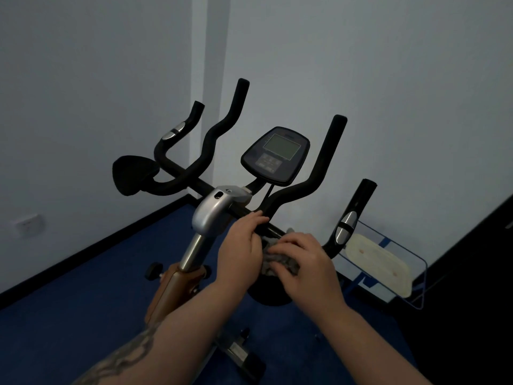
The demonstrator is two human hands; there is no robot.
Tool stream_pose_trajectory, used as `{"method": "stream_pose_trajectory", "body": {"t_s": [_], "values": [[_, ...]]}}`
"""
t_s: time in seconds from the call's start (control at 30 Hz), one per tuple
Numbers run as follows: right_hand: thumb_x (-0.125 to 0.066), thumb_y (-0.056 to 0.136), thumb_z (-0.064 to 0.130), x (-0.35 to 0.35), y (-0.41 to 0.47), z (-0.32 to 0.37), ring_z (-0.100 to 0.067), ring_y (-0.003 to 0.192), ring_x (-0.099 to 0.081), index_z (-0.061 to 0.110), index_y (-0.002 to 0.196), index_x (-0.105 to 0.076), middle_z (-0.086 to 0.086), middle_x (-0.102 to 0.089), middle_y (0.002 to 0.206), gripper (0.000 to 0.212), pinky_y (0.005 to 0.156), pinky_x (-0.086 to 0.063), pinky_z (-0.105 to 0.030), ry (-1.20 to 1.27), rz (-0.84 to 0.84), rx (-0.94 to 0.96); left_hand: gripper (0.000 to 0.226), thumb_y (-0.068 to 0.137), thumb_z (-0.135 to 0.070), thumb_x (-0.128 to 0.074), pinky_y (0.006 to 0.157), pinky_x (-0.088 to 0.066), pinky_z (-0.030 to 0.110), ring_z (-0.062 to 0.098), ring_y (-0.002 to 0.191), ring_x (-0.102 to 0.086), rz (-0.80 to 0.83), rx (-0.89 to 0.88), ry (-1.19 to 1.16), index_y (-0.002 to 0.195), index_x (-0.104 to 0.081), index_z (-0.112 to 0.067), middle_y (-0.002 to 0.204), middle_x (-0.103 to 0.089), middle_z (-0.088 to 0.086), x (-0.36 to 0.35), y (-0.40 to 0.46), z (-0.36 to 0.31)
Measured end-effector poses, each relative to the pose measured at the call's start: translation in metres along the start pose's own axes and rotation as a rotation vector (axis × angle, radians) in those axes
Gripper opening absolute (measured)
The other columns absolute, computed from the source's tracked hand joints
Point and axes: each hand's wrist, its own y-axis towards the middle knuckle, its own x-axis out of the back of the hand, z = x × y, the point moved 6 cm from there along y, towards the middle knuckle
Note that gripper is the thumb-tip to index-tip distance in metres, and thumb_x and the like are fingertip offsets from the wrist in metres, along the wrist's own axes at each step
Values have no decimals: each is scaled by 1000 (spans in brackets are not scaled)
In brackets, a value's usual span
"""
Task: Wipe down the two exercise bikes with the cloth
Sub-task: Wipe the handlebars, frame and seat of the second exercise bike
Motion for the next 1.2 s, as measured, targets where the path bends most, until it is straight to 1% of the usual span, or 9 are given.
{"method": "stream_pose_trajectory", "body": {"t_s": [0.1, 0.27, 0.4, 0.47, 0.6, 0.67, 0.83, 1.03, 1.2], "values": [[-78, 76, 12, -4, -25, 2, 3, 112, -47, 25, 99, -72, 13, -60, 115, 27, 94, -36, -9, 21, -28, -44, 40, 93, 0, -40, 105, -38, 24, 1, 125, -46, -13, 14, -5, 119, -63, -20, 133, -55, -9, 1, 0, 0], [-82, 74, 22, 5, -24, 6, -5, 97, -58, 26, 95, -75, 13, -68, 100, 22, 87, -43, -24, -54, 23, 112, 40, 92, 0, -40, 103, -36, 21, 3, 124, -47, -26, 13, 18, 119, -64, -18, 132, -57, -7, 2, -2, -1], [-82, 72, 16, 9, 4, -2, -9, 90, -55, 20, 93, -76, 8, -66, 92, 22, 78, -46, -19, 26, 8, -15, 40, 92, 0, -41, 103, -40, 25, 3, 123, -48, -30, 28, 14, 118, -63, -20, 131, -57, -8, 2, -3, 2], [-80, 74, 21, 6, 0, -3, -6, 89, -49, 22, 90, -75, 11, -57, 90, 17, 74, -39, -11, 26, -5, -65, 40, 92, -1, -41, 103, -41, 25, 2, 122, -48, -24, 25, 13, 118, -63, -22, 130, -56, -10, 1, -3, 1], [-69, 77, 42, 1, -26, 14, -1, 80, -38, 33, 80, -69, 19, -42, 80, 10, 68, -33, -16, -142, 1, 52, 39, 93, -2, -41, 103, -41, 25, -1, 121, -48, -27, 10, 24, 117, -62, -25, 128, -56, -14, 1, -2, 1], [-56, 84, 53, 4, -28, 17, 2, 80, -38, 37, 82, -70, 20, -46, 80, 21, 73, -32, -17, -136, 5, 85, 40, 92, -1, -42, 101, -43, 25, -1, 119, -49, -41, 7, 26, 116, -63, -25, 126, -56, -16, 2, -1, 1], [-71, 80, 36, 6, -22, 13, -1, 95, -52, 29, 93, -75, 18, -63, 95, 16, 86, -44, -25, -35, 46, 95, 39, 91, 1, -42, 99, -44, 25, 2, 119, -50, -51, 0, 20, 113, -64, -24, 125, -57, -15, 2, -1, 0], [-85, 66, 25, 9, -8, 14, -7, 79, -59, 28, 85, -75, 15, -68, 85, 22, 70, -48, -22, -170, 110, 229, 39, 91, 0, -43, 94, -39, 16, 0, 118, -49, -53, 11, 30, 111, -64, -25, 126, -57, -15, 1, 0, 3], [-82, 73, 19, 21, 4, -3, -11, 85, -56, 22, 87, -77, 10, -69, 88, 15, 72, -39, -15, -94, 26, 23, 38, 91, -3, -43, 90, -35, 10, -3, 118, -47, -43, 31, 34, 111, -64, -27, 127, -55, -18, 0, 0, 5]]}}
